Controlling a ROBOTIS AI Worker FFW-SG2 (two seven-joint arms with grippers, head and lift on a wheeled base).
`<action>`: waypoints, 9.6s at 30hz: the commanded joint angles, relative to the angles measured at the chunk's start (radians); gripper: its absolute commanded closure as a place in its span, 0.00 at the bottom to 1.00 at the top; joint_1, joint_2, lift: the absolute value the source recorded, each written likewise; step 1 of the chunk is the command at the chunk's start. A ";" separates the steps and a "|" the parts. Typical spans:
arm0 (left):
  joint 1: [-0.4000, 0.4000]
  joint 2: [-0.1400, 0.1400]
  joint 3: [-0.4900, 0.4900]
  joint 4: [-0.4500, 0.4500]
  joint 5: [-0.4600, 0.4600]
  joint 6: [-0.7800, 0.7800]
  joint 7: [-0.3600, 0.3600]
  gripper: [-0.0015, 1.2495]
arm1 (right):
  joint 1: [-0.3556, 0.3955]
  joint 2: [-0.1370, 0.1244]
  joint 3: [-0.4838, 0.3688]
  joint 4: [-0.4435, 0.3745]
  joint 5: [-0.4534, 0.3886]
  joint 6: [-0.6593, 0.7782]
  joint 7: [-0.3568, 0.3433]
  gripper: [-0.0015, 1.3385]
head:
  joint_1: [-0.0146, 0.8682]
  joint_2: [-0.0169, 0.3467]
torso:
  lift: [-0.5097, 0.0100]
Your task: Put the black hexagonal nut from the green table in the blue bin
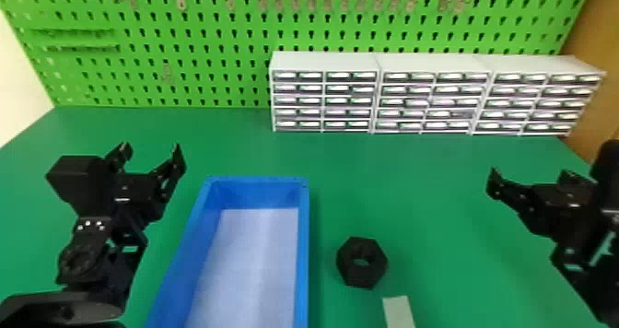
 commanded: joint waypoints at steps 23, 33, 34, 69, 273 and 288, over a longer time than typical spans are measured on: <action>0.003 0.000 0.000 0.000 0.006 0.000 0.000 0.35 | 0.000 0.005 0.006 -0.028 -0.006 0.073 0.000 0.09 | 0.76 0.20 | 0.80; 0.002 0.000 0.000 0.000 0.006 0.000 0.000 0.35 | -0.043 -0.027 0.016 -0.066 -0.032 0.203 0.002 0.09 | 0.76 0.20 | 0.80; 0.002 0.000 -0.001 0.000 0.005 0.000 0.000 0.35 | -0.046 -0.034 0.017 -0.066 -0.043 0.211 0.002 0.09 | 0.76 0.20 | 0.80; 0.002 0.000 0.000 0.000 -0.006 0.000 0.000 0.35 | -0.244 -0.179 0.097 -0.082 -0.092 0.646 0.361 0.09 | 0.76 0.20 | 0.80; -0.023 0.000 -0.046 0.037 -0.014 -0.037 0.017 0.35 | -0.455 0.022 0.384 0.759 0.629 0.238 0.966 0.09 | 0.76 0.20 | 0.80; -0.023 -0.002 -0.046 0.040 -0.014 -0.043 0.018 0.35 | -0.451 0.019 0.367 0.759 0.643 0.272 0.965 0.74 | 0.76 0.20 | 0.80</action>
